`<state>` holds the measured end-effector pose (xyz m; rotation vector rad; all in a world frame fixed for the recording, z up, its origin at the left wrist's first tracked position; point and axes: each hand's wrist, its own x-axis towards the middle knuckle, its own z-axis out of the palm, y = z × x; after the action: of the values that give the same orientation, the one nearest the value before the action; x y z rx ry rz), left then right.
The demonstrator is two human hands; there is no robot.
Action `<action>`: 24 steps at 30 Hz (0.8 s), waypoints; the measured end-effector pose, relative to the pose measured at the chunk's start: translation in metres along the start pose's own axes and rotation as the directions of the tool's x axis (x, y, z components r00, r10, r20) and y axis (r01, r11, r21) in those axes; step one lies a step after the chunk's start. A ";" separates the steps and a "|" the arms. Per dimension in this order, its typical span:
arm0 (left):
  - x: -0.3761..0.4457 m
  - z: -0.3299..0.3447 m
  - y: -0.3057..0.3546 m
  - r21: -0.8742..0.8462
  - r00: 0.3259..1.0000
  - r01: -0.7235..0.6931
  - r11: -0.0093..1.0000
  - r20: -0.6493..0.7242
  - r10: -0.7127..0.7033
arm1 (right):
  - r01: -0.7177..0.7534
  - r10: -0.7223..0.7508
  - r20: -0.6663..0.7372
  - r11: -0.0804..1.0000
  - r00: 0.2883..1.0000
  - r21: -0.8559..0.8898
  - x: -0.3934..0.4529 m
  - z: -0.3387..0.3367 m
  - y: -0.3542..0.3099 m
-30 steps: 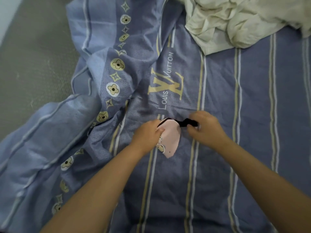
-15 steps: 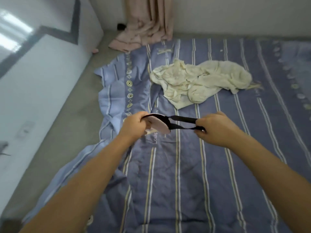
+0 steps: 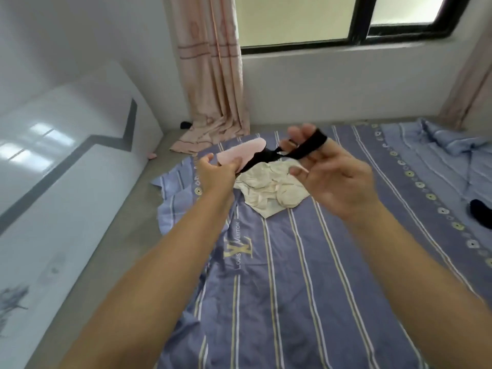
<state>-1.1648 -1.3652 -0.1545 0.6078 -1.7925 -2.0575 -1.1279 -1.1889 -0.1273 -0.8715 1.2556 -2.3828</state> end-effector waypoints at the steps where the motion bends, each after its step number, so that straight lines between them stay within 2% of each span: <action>1: -0.008 0.006 0.002 -0.119 1.000 0.023 0.993 0.007 -0.022 | 0.119 -0.107 -0.183 0.991 0.977 0.060 0.006 -0.007 -0.001; 2: -0.014 0.012 0.003 -0.214 0.999 0.032 0.976 0.029 -0.026 | 0.186 -0.176 -0.368 0.983 0.913 -0.008 0.012 -0.015 -0.001; 3: -0.020 0.016 0.004 -0.270 0.999 0.023 0.963 0.049 -0.010 | 0.138 -0.207 -0.515 0.976 0.832 -0.168 0.016 -0.019 0.000; 4: -0.025 0.019 0.006 -0.295 0.997 -0.002 0.956 0.070 0.024 | -0.025 -0.237 -0.624 0.924 0.744 -0.381 0.019 -0.024 0.002; 5: -0.030 0.022 0.009 -0.299 0.994 -0.034 0.954 0.093 0.064 | -0.251 -0.273 -0.676 0.782 0.685 -0.571 0.020 -0.028 0.007; 6: -0.031 0.024 0.011 -0.294 0.988 -0.068 0.953 0.114 0.106 | -0.471 -0.276 -0.670 0.533 0.689 -0.703 0.019 -0.035 0.014; 7: -0.032 0.024 0.014 -0.298 0.981 -0.097 0.950 0.132 0.141 | -0.605 -0.198 -0.648 0.238 0.735 -0.759 0.017 -0.038 0.020; 8: -0.032 0.023 0.017 -0.301 0.977 -0.107 0.948 0.146 0.157 | -0.626 -0.066 -0.627 0.032 0.776 -0.779 0.014 -0.035 0.023; 9: -0.031 0.022 0.019 -0.310 0.973 -0.107 0.945 0.165 0.164 | -0.606 0.070 -0.605 -0.014 0.793 -0.796 0.011 -0.032 0.022; 10: -0.030 0.020 0.019 -0.299 0.967 -0.120 0.947 0.180 0.180 | -0.588 0.185 -0.567 0.088 0.803 -0.804 0.009 -0.030 0.020; 11: -0.030 0.018 0.018 -0.254 0.962 -0.153 0.955 0.182 0.202 | -0.585 0.250 -0.530 0.306 0.811 -0.751 0.009 -0.027 0.017; 12: -0.031 0.016 0.017 -0.180 0.958 -0.194 0.964 0.178 0.226 | -0.551 0.246 -0.504 0.527 0.828 -0.647 0.009 -0.026 0.015; 13: -0.033 0.015 0.013 -0.112 0.949 -0.235 0.965 0.186 0.253 | -0.485 0.193 -0.502 0.674 0.843 -0.557 0.008 -0.024 0.015; 14: -0.037 0.015 0.011 -0.067 0.930 -0.289 0.955 0.218 0.297 | -0.422 0.125 -0.523 0.756 0.843 -0.500 0.009 -0.023 0.014; 16: -0.047 0.016 0.006 -0.032 0.862 -0.396 0.918 0.331 0.383 | -0.332 0.058 -0.559 0.853 0.827 -0.403 0.011 -0.016 0.015; 18: -0.053 0.015 0.005 -0.023 0.808 -0.436 0.899 0.430 0.403 | -0.279 0.060 -0.592 0.917 0.804 -0.286 0.012 -0.012 0.018; 21: -0.054 0.009 0.006 -0.079 0.773 -0.337 0.938 0.545 0.324 | -0.144 0.051 -0.572 0.983 0.818 -0.117 0.011 -0.009 0.021; 24: -0.050 0.001 0.006 -0.135 0.724 -0.158 0.978 0.658 0.208 | -0.056 0.012 -0.493 0.996 0.870 -0.074 0.008 -0.007 0.023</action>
<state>-1.1234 -1.3389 -0.1442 -0.4027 -2.0062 -2.3513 -1.1387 -1.2015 -0.1464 -0.2490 1.5442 -2.6324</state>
